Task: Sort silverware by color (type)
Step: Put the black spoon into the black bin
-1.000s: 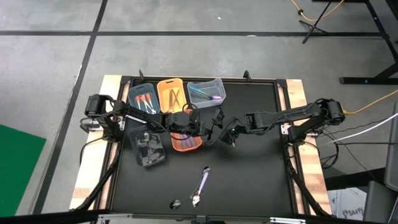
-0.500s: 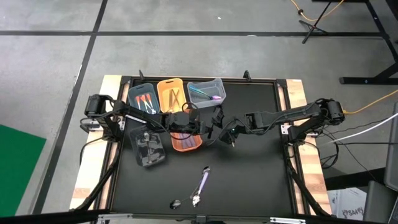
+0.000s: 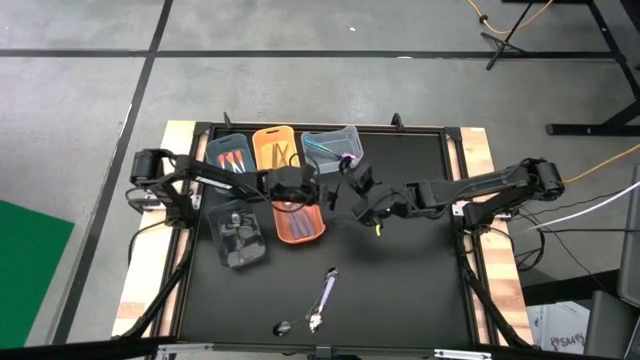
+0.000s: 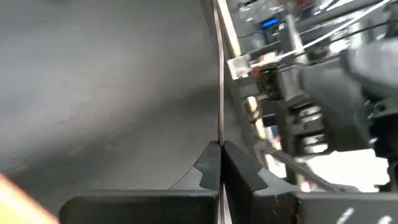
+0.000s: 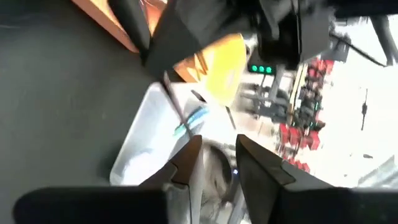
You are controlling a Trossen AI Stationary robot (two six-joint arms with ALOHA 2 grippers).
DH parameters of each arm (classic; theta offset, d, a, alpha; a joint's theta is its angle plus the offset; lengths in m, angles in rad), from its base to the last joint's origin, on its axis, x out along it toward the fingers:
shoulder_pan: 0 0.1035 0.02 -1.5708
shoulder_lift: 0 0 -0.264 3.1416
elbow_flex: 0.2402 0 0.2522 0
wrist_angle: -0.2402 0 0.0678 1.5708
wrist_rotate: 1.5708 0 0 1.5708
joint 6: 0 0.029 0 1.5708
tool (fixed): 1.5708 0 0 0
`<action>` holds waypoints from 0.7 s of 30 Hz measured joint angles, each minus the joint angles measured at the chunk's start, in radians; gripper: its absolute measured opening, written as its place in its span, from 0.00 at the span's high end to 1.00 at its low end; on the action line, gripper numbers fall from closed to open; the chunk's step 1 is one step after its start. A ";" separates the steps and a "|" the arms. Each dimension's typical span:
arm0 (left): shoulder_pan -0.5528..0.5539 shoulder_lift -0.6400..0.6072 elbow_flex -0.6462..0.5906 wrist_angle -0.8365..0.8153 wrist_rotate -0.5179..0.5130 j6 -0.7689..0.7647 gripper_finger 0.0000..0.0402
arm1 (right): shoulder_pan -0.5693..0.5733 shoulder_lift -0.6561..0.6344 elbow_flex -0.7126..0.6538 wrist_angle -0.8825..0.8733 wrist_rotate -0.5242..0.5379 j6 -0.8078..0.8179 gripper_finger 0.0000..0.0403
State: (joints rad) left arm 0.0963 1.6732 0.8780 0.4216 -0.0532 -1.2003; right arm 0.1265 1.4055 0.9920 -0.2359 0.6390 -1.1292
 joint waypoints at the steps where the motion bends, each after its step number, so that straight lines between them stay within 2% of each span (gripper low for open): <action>1: 0.007 -0.018 0.000 -0.037 0.001 0.012 1.00 | -0.002 -0.007 0.000 -0.001 0.011 0.012 0.77; 5: 0.024 -0.120 0.000 -0.191 -0.027 0.061 1.00 | -0.003 -0.032 0.000 0.002 0.051 0.056 0.77; 11: 0.001 -0.324 0.000 -0.458 -0.092 0.043 1.00 | -0.003 -0.044 0.000 -0.003 0.050 0.094 0.77; 18: -0.143 -0.526 0.000 -0.764 -0.274 -0.123 1.00 | -0.003 -0.043 0.000 -0.008 0.049 0.154 0.77; 21: -0.219 -0.586 0.000 -0.888 -0.320 -0.223 1.00 | -0.003 -0.043 0.000 -0.007 0.041 0.157 0.77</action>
State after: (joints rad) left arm -0.1223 1.0870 0.8776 -0.4665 -0.3728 -1.4233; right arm 0.1238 1.3624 0.9921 -0.2432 0.6803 -0.9726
